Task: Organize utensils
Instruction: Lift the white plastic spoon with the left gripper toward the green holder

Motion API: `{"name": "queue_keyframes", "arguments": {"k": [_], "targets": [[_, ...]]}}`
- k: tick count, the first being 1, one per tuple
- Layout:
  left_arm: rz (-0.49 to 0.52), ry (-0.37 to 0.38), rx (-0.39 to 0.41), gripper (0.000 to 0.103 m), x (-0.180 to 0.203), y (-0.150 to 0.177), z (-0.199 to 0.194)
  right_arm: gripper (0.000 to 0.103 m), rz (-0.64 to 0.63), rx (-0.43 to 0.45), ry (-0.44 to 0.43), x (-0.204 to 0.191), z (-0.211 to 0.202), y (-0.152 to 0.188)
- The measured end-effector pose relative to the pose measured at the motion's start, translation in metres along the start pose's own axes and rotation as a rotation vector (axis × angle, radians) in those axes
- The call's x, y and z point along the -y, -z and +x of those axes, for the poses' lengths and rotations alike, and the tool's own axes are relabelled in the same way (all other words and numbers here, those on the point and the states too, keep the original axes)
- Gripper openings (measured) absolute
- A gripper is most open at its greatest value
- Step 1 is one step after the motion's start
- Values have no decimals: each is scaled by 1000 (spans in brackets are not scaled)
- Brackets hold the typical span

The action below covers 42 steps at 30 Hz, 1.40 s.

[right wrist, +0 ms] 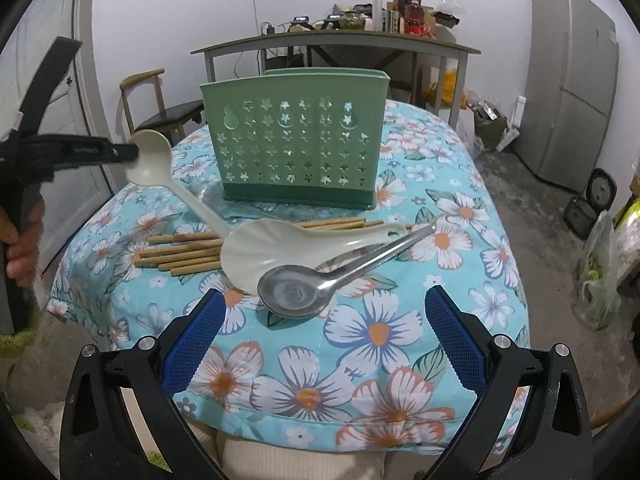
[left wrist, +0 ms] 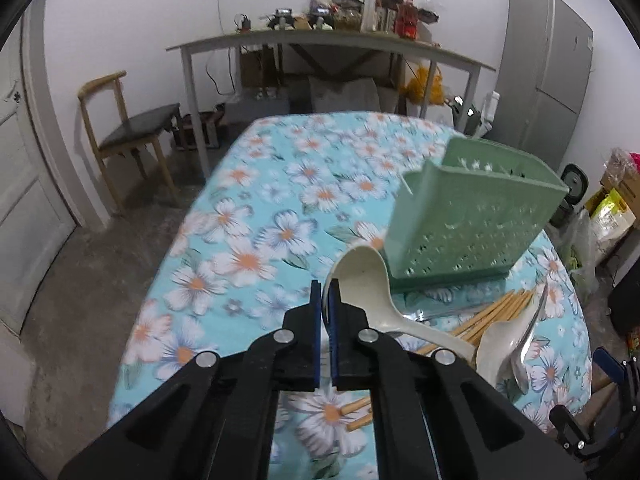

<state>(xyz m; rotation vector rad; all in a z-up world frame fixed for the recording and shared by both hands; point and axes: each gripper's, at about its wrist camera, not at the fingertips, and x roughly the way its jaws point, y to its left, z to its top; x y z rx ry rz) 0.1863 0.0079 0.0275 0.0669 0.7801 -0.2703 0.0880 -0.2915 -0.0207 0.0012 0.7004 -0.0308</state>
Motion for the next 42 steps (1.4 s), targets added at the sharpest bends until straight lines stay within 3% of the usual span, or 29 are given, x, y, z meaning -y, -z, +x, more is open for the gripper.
{"name": "queue_keyframes", "arguments": {"k": [4, 12, 18, 25, 30, 35, 42], "targets": [[-36, -38, 32, 3, -20, -2, -15, 95, -32, 34, -20, -5, -1, -14], [-182, -107, 112, 3, -77, 0, -43, 73, -224, 122, -136, -49, 20, -63], [-261, -154, 152, 3, -114, 5, -55, 55, -489, -11, -223, -110, 79, -82], [-310, -162, 144, 3, -138, 12, -52, 45, -630, -124, -208, -144, 127, -74], [-330, -151, 129, 3, -146, 13, -43, 34, -671, -196, -183, -152, 151, -70], [-336, -145, 122, 3, -148, 12, -36, 5, -648, -200, -171, -156, 155, -73], [-323, -123, 157, 3, -140, 1, -38, 2, -516, -135, -190, -132, 128, -94]]}}
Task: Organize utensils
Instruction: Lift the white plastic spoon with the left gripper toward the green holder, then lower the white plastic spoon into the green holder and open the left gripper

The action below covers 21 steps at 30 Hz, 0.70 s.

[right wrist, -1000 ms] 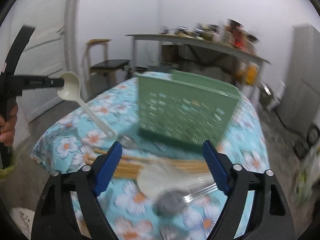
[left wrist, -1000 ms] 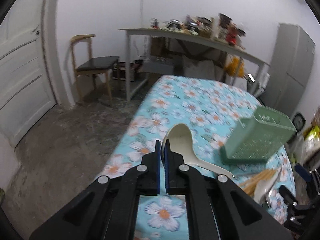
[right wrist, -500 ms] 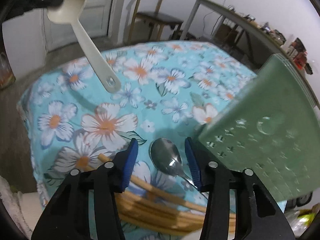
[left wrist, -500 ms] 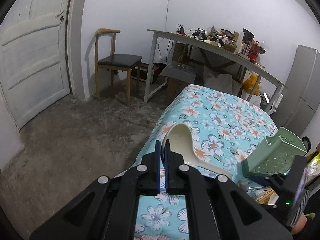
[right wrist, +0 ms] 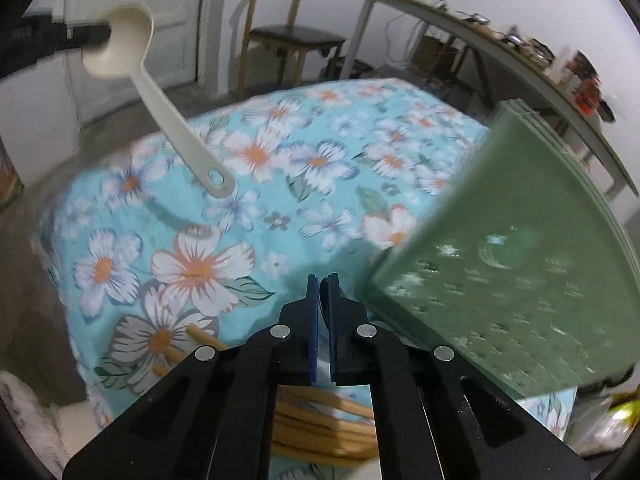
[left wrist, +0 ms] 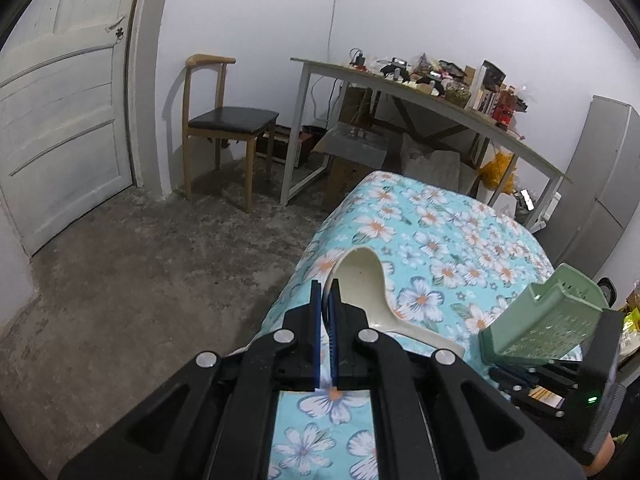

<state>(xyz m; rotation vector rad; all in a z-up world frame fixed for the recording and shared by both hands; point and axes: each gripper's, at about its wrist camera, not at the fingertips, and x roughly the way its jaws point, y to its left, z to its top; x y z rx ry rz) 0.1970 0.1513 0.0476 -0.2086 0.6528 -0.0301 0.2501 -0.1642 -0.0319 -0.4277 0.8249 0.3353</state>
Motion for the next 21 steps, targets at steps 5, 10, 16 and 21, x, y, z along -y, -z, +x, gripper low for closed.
{"name": "queue_keyframes", "arguments": {"k": [5, 10, 16, 21], "targets": [[17, 50, 64, 3, 15, -20, -11, 1, 103, 101, 11, 30, -47, 2], [55, 144, 167, 3, 45, -48, -28, 0, 246, 176, 13, 67, -95, 18], [201, 215, 253, 3, 102, -67, -32, 0, 403, 248, 30, 108, -130, 41], [346, 199, 247, 3, 143, -63, -17, 0, 476, 321, 48, 131, -161, 53]]}}
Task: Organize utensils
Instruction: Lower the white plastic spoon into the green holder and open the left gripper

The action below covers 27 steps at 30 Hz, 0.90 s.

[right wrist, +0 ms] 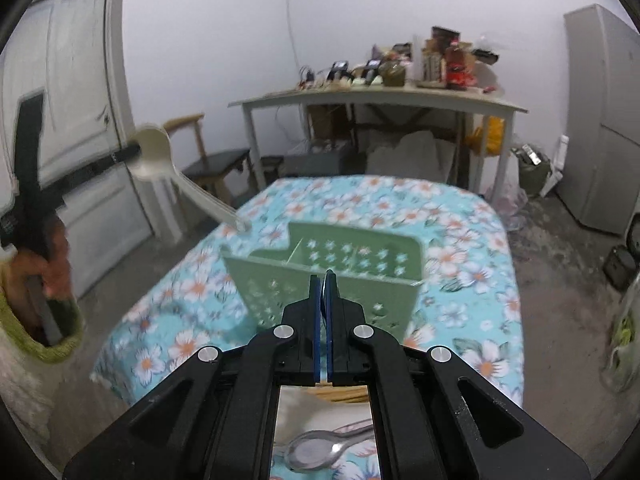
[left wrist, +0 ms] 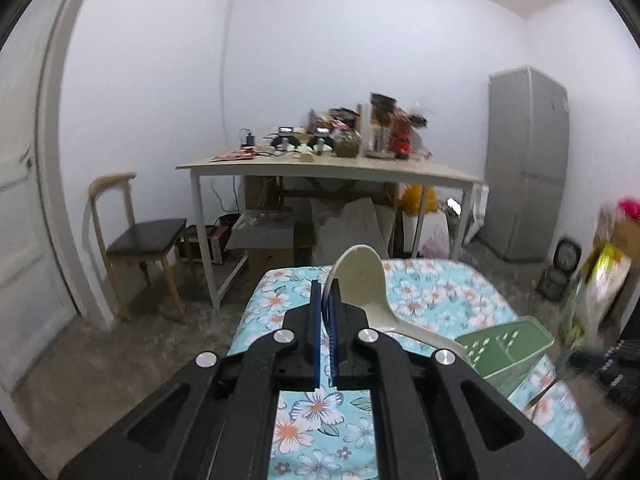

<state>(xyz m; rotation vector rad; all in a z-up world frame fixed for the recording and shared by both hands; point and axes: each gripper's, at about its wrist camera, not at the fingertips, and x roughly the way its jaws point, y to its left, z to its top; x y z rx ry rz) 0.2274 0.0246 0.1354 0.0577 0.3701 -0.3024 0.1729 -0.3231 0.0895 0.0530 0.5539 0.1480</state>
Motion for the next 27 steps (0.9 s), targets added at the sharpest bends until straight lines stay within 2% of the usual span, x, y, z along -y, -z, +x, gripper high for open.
{"name": "queue_keyframes", "arguments": {"k": [5, 11, 15, 20, 27], "targets": [[135, -50, -13, 3, 27, 5, 15, 0, 38, 81, -20, 14, -24, -11], [259, -84, -25, 3, 52, 16, 29, 0, 122, 194, -119, 36, -61, -32], [318, -79, -69, 3, 69, 25, 46, 0, 171, 252, -187, 49, -74, -47], [317, -41, -121, 3, 80, 33, 62, 0, 195, 298, -250, 58, -74, -61], [222, 62, -200, 9, 79, 39, 74, 0, 224, 303, -318, 66, -50, -75]]}}
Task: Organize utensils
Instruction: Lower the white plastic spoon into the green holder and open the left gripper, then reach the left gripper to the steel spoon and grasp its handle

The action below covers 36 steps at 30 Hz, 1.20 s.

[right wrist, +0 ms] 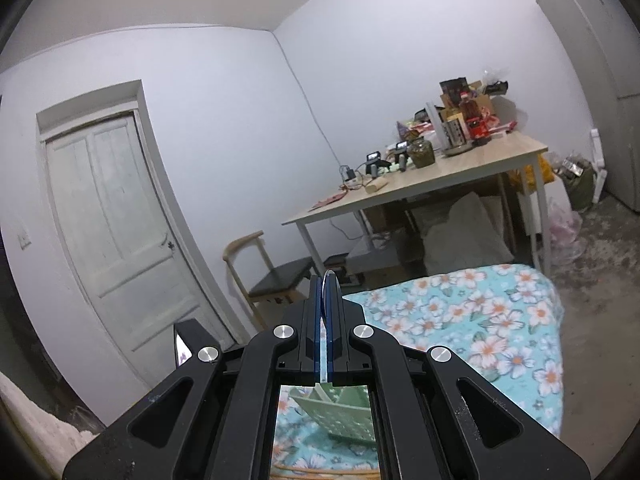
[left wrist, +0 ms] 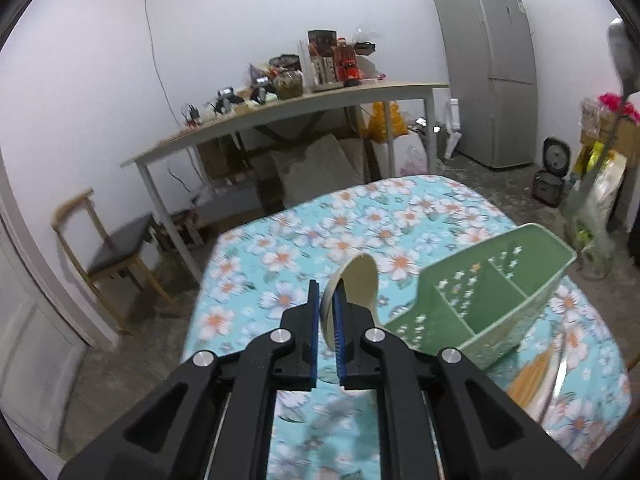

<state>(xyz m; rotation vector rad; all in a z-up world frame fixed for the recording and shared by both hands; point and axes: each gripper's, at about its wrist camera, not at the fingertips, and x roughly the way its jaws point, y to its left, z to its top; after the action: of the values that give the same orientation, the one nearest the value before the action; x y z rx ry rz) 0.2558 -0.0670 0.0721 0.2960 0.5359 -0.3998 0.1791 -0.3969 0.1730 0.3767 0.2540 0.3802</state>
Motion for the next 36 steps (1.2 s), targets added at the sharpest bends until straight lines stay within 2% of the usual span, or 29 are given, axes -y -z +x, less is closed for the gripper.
{"name": "queue_keyframes", "arguments": {"k": [1, 3, 6, 9, 14, 18, 22, 27, 32, 36], "targets": [[-16, 15, -1, 11, -1, 1, 0, 0, 4, -3, -5, 3, 5, 0], [-45, 35, 12, 24, -3, 2, -5, 0, 17, -22, -8, 10, 17, 4], [-95, 58, 54, 36, -9, 5, -20, 0, 33, -53, -1, 19, 31, 12], [-135, 71, 81, 40, -13, 9, -35, 0, 53, -91, 8, 28, 48, 23], [-199, 96, 78, 43, -23, 19, -50, 1, 14, -160, 55, 30, 69, 42], [-234, 124, 46, 44, -26, 30, -52, 8, -11, -200, 74, 28, 74, 57], [-231, 140, 14, 44, -22, 41, -51, 31, -22, -180, 80, 22, 63, 57], [-229, 183, -3, 45, -14, 52, -51, 35, -19, -146, 93, 19, 39, 54], [-213, 268, -10, 46, -2, 60, -55, 41, 10, -123, 122, 23, 7, 58], [-168, 380, -50, 46, 21, 75, -55, 44, 34, -147, 171, 28, -12, 75]]}}
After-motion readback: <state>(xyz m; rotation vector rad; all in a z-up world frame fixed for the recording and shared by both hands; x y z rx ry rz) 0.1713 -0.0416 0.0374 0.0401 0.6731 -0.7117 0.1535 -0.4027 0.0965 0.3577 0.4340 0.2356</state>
